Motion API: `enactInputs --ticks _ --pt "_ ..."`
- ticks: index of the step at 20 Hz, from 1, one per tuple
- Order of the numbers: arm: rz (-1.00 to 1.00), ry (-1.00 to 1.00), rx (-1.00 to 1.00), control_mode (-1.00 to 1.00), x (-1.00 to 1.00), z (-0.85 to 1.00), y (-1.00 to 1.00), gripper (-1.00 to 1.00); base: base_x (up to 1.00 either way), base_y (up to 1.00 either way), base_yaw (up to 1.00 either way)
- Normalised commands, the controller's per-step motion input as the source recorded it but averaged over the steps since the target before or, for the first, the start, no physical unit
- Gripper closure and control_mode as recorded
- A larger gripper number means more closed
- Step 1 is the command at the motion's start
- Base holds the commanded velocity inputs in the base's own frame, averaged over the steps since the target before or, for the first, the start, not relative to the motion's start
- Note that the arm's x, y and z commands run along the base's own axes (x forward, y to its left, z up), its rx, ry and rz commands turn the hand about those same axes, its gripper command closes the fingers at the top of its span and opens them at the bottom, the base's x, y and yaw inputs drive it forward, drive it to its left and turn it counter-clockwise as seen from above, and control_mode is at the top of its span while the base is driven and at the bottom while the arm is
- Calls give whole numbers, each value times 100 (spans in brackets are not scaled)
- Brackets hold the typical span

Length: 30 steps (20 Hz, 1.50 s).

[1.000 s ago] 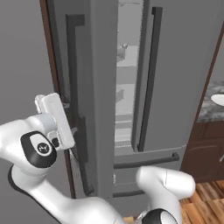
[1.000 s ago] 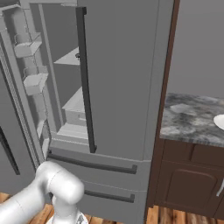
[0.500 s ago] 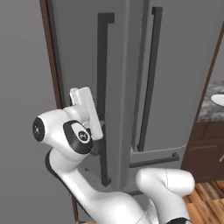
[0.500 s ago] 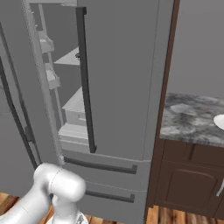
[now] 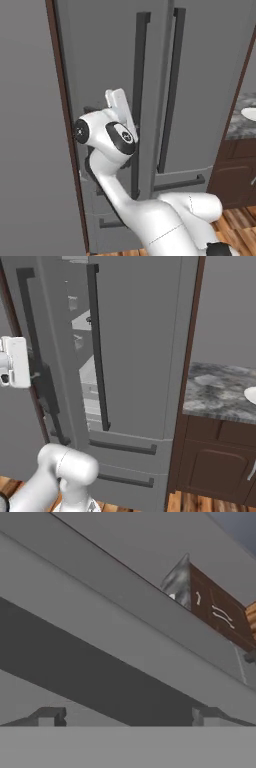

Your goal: Place the fish on the counter behind the older fish on the same shelf of the fridge to maintain FIFO order. Close the fridge door when finished.

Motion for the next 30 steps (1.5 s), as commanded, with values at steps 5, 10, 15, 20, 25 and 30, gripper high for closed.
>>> enactInputs --ticks 5,10,15,20,25,30 --pt "1 0 1 -100 64 17 -34 -100 0 0 0" --pt "0 0 0 -100 59 21 -25 -100 0 0 0" --pt "0 0 0 -100 58 20 -22 -100 0 0 0" --pt "0 0 0 -100 55 17 -28 -100 0 0 0" --pt "0 0 0 -100 57 9 -20 -100 0 0 0" --pt "0 0 0 -100 60 0 -15 -100 0 0 0"
